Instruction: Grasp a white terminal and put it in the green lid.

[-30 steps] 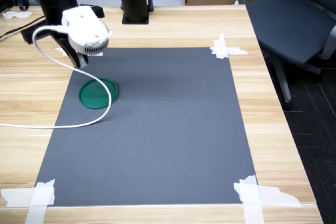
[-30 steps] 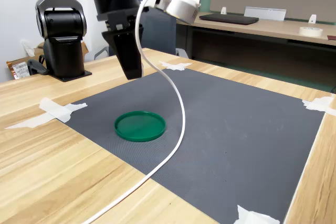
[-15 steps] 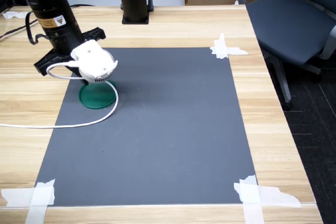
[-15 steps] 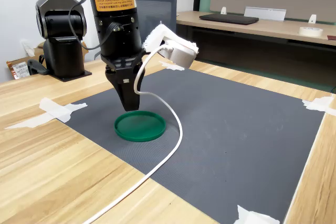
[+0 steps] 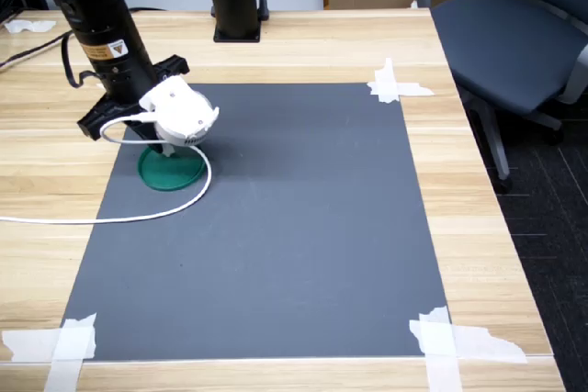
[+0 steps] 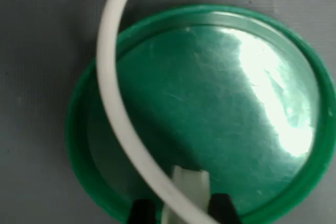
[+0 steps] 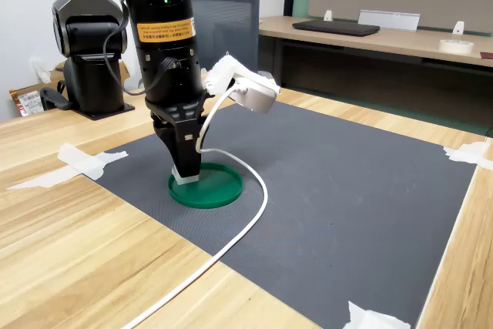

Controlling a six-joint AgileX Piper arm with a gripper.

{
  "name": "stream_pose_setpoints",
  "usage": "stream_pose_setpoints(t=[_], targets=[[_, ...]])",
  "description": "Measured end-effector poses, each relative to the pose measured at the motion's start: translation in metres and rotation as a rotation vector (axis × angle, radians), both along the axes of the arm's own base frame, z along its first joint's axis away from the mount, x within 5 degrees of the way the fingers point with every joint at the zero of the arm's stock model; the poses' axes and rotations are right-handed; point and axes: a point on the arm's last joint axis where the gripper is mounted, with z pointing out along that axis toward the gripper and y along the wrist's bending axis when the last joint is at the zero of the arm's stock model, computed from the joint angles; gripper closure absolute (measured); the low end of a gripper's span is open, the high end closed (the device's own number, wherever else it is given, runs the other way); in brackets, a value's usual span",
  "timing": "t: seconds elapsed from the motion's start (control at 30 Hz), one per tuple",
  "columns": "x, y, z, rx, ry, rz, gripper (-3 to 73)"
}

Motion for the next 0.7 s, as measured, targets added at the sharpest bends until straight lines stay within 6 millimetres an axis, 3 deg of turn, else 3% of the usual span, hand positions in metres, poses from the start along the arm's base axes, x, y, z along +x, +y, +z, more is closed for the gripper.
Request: stream_pose_setpoints(t=[0.4,0.57,0.7], targets=[[0.004,0.006,0.008,0.067,-0.078,-0.041,26.9],[0.004,0.012,0.03,0.115,-0.209,-0.103,26.6],[0.003,0.015,0.061,0.149,-0.392,-0.214,32.2]])
